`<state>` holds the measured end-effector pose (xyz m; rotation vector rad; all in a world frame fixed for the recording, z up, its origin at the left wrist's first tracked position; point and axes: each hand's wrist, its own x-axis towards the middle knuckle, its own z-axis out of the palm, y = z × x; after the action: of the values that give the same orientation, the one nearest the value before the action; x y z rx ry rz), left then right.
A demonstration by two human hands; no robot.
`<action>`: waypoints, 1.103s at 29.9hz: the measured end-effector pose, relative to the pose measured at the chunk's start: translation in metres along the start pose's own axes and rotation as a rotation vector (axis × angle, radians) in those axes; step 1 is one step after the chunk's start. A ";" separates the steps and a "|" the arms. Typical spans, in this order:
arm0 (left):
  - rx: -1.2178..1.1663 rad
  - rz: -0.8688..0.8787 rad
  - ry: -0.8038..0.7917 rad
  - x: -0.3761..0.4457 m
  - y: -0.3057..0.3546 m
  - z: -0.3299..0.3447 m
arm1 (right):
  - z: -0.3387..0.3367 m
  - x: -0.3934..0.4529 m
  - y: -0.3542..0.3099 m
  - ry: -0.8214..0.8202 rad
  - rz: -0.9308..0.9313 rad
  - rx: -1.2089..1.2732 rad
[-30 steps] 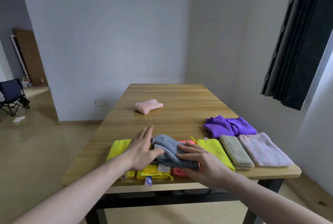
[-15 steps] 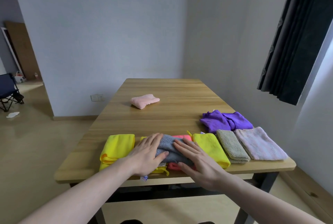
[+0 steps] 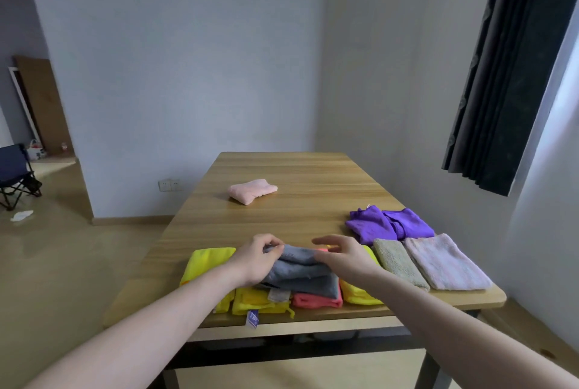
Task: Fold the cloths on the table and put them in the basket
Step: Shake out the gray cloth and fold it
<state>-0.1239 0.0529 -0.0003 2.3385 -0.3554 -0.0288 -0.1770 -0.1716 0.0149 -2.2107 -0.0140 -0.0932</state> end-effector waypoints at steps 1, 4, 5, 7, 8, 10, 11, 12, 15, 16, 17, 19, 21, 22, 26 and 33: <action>-0.024 -0.027 0.013 0.001 0.004 -0.005 | -0.003 0.004 -0.002 -0.022 0.066 0.044; -0.051 -0.129 0.071 0.005 0.006 -0.013 | -0.012 0.015 -0.006 -0.024 0.237 0.169; -0.039 -0.167 0.089 0.006 0.005 -0.014 | -0.014 0.018 -0.006 -0.016 0.265 0.158; -0.019 -0.249 0.103 0.007 0.003 -0.016 | -0.018 0.022 -0.002 -0.048 0.274 0.074; -0.023 -0.298 0.085 0.007 0.002 -0.016 | -0.021 0.021 -0.001 -0.104 0.281 0.028; -0.041 -0.384 0.006 0.008 -0.001 -0.018 | -0.025 0.020 0.004 -0.220 0.308 -0.035; -0.055 -0.405 -0.035 0.008 -0.003 -0.019 | -0.026 0.021 0.007 -0.253 0.321 -0.061; -0.065 -0.409 -0.067 0.010 -0.005 -0.020 | -0.027 0.022 0.010 -0.265 0.326 -0.085; -0.105 -0.403 -0.101 0.010 -0.012 -0.019 | -0.026 0.023 0.015 -0.278 0.324 -0.149; -0.144 -0.401 -0.104 0.009 -0.012 -0.018 | -0.026 0.023 0.015 -0.279 0.325 -0.149; -0.180 -0.394 -0.113 0.008 -0.011 -0.017 | -0.026 0.023 0.014 -0.282 0.328 -0.139; -0.257 -0.370 -0.123 0.007 -0.009 -0.018 | -0.026 0.025 0.013 -0.287 0.324 -0.106; -0.311 -0.352 -0.141 0.002 -0.005 -0.024 | -0.026 0.024 0.010 -0.303 0.320 -0.066; -0.345 -0.344 -0.149 0.000 -0.005 -0.027 | -0.027 0.024 0.009 -0.316 0.311 -0.029; -0.532 -0.267 -0.132 -0.004 0.000 -0.036 | -0.028 0.029 0.004 -0.300 0.273 0.301; -0.698 -0.084 -0.258 0.004 0.040 -0.052 | -0.046 0.047 -0.022 -0.258 0.187 0.830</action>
<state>-0.1236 0.0608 0.0646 1.6543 -0.3089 -0.4291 -0.1335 -0.1963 0.0631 -1.3732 0.0099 0.2607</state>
